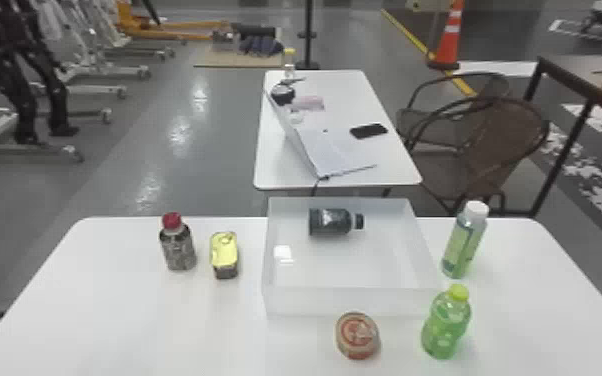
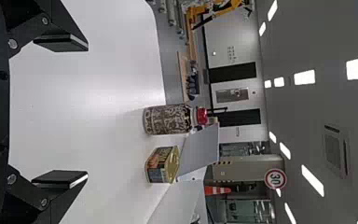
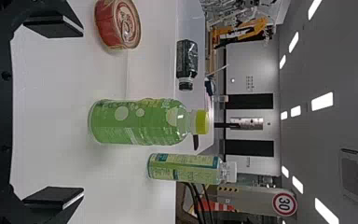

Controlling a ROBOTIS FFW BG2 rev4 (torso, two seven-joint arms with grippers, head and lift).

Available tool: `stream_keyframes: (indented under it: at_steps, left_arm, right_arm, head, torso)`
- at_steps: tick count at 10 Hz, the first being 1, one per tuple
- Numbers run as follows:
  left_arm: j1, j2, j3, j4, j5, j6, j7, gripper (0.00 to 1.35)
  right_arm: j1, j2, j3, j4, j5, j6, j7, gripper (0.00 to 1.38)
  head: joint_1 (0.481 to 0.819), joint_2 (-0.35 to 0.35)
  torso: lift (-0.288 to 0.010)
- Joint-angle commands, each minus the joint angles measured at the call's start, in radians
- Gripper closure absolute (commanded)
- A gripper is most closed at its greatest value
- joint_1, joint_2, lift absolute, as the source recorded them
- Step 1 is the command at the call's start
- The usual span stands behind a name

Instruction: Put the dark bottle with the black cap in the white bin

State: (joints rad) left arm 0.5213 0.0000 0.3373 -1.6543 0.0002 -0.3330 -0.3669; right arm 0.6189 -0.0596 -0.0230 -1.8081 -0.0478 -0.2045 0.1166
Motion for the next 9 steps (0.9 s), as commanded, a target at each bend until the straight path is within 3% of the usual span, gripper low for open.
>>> stream_keyframes:
  at_steps: [1,9]
  left_arm:
    - [0.003,-0.003,0.003,0.004,-0.002,-0.004,0.002,0.31]
    - [0.000,-0.003,0.000,0.005,0.009,-0.006,0.003,0.31]
  right_arm:
    - [0.001,0.000,0.000,-0.002,0.000,0.002,0.000,0.10]
    - [0.004,0.001,0.000,-0.002,0.000,0.002,0.000,0.10]
  head:
    - [0.549,0.000]
    - [0.549,0.000]
  torso:
    - [-0.100]
    - [-0.100]
